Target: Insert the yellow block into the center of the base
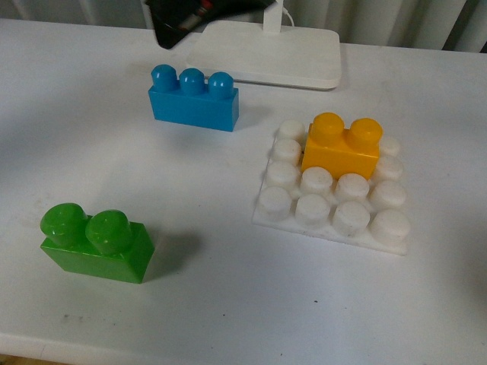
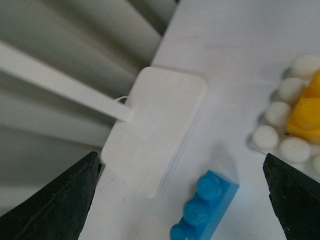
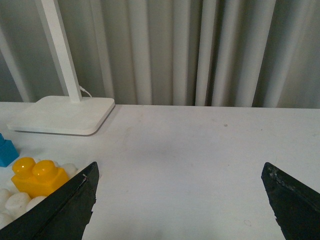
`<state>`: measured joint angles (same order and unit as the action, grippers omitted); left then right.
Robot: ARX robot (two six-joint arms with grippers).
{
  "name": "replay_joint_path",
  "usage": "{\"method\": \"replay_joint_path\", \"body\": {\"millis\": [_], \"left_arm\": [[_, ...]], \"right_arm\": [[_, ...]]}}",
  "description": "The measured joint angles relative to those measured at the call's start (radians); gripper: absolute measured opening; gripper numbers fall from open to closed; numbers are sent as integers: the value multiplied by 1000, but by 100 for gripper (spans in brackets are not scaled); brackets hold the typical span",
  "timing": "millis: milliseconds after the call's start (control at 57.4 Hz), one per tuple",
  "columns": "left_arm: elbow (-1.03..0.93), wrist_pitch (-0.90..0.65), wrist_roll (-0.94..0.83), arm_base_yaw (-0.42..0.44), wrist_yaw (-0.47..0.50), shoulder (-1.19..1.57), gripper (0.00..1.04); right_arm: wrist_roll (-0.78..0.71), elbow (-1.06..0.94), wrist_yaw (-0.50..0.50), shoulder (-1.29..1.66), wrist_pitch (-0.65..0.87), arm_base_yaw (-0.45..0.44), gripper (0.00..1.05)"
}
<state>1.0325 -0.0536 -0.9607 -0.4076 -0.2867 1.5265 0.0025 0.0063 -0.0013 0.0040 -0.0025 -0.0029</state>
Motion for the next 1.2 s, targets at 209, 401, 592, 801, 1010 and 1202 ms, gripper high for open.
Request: {"method": "replay_joint_path", "body": {"millis": [209, 401, 592, 801, 1010, 1202], "left_arm": [[-389, -349, 362, 152, 188, -351, 98], [-655, -261, 716, 262, 345, -695, 98], [-707, -235, 896, 301, 360, -799, 98], [-849, -399, 946, 380, 296, -886, 53], [-921, -373, 956, 405, 286, -986, 10], [-962, -325, 962, 406, 287, -1075, 4]], "right_arm": [[0, 0, 0, 0, 0, 0, 96], [0, 0, 0, 0, 0, 0, 96], [0, 0, 0, 0, 0, 0, 96], [0, 0, 0, 0, 0, 0, 96], [0, 0, 0, 0, 0, 0, 96], [0, 0, 0, 0, 0, 0, 96]]}}
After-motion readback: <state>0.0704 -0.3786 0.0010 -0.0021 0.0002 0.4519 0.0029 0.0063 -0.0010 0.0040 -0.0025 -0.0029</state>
